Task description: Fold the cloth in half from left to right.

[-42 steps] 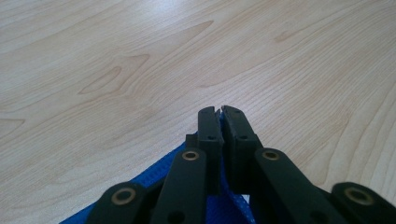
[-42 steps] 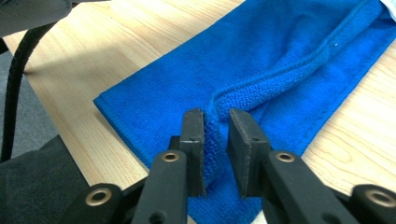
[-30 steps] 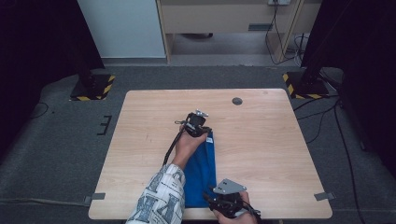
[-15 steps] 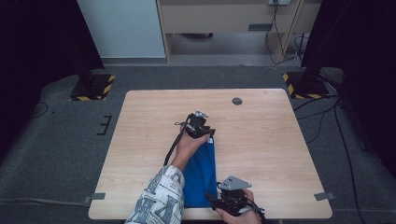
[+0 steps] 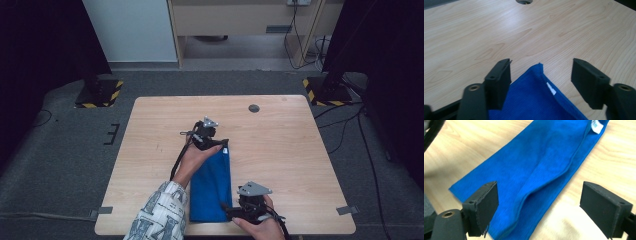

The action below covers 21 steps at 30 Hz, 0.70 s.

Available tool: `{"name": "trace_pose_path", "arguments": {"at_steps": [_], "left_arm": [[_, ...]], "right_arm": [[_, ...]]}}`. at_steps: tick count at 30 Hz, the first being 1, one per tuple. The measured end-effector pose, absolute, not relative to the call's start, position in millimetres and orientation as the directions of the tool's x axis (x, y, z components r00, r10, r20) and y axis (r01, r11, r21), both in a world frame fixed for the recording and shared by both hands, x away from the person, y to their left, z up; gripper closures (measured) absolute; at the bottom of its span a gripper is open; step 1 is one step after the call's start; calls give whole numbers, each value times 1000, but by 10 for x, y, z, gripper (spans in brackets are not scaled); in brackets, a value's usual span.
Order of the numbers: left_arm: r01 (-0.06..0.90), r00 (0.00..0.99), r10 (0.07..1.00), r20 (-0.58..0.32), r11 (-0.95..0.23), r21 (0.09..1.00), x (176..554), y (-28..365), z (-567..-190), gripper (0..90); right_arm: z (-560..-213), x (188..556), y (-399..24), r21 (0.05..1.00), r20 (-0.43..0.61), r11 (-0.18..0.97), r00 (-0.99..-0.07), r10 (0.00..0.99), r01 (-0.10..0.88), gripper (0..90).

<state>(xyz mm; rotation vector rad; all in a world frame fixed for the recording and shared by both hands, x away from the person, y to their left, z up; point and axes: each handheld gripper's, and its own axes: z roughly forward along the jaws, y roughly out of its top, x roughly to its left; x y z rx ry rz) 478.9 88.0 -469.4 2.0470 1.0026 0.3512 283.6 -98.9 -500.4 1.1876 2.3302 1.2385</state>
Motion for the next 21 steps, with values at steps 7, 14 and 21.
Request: {"name": "trace_pose_path", "arguments": {"at_steps": [7, 14, 21], "left_arm": [[552, 625, 775, -93, -354, 755, 4712, 1232, -4686, 130], [581, 592, 800, -99, -339, 740, 4664, 1599, -4799, 83], [597, 576, 812, -99, -335, 729, 4616, 1892, -4852, 82]], "right_arm": [[-5014, 3051, -963, 774, 144, 310, -630, 763, 552, 134], [-5014, 3334, -870, 777, 167, 269, -598, 784, 570, 139], [-5005, 3593, -822, 775, 172, 253, -578, 798, 579, 112]]}}
